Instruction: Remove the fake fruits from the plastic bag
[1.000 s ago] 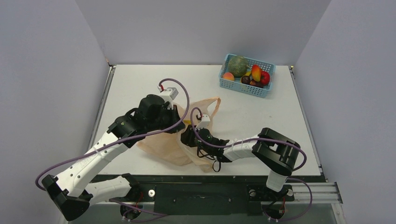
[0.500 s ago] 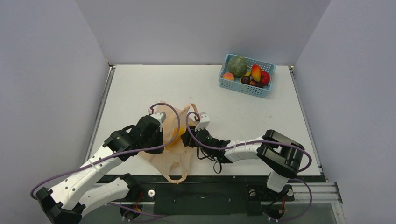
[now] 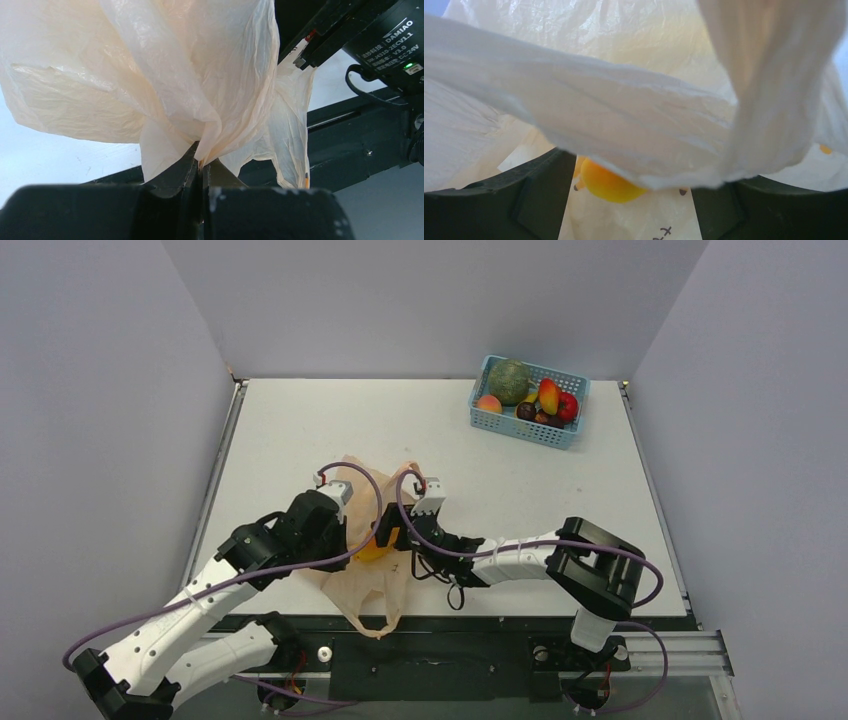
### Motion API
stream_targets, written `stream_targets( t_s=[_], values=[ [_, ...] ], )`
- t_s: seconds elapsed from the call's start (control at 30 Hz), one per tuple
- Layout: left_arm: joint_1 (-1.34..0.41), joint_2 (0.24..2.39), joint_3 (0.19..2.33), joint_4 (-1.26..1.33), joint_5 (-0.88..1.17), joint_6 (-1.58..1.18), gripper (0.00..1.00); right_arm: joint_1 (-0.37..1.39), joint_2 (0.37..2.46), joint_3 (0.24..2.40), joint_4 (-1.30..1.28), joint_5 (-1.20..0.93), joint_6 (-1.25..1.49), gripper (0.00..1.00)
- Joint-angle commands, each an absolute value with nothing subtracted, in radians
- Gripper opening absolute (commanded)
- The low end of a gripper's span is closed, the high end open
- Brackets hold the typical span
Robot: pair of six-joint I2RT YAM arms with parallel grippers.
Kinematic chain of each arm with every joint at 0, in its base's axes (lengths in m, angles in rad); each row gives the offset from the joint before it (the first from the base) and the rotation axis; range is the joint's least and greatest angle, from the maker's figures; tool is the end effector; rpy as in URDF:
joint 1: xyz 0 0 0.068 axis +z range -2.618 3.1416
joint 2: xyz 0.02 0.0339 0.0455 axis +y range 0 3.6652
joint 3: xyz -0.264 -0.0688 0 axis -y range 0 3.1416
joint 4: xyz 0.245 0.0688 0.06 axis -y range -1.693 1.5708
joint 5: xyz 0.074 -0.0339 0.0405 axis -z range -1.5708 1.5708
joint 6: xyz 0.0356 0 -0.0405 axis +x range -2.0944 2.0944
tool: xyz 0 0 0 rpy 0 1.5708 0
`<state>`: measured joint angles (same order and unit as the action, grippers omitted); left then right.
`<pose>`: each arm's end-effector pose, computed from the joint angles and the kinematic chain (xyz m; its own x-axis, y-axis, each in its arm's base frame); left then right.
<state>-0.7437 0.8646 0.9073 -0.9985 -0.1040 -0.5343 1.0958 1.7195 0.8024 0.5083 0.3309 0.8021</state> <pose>0.1159 -0.1016 0.2954 -0.8378 0.0825 -0.5397 0.2355 0.9465 -0.2208 0.1724 0.3100 0.1738 -0.6329 0.2557 -0.7307 -0.3592 0.7391 0.5698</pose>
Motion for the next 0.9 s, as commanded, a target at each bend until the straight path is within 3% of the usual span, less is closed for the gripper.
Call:
stream_targets(
  t_s=[0.0, 0.2, 0.87],
  values=[
    [-0.744, 0.835, 0.911, -0.972, -0.122, -0.524, 0.00, 1.122, 1.705, 0.807, 0.505, 0.468, 0.934, 0.76],
    [-0.743, 0.823, 0.909, -0.968, -0.129, -0.527, 0.00, 1.136, 1.721, 0.821, 0.393, 0.529, 1.065, 0.82],
    [-0.752, 0.796, 0.905, -0.963, -0.125, -0.528, 0.00, 1.154, 1.911, 1.054, 0.220, 0.518, 1.154, 0.81]
  ],
)
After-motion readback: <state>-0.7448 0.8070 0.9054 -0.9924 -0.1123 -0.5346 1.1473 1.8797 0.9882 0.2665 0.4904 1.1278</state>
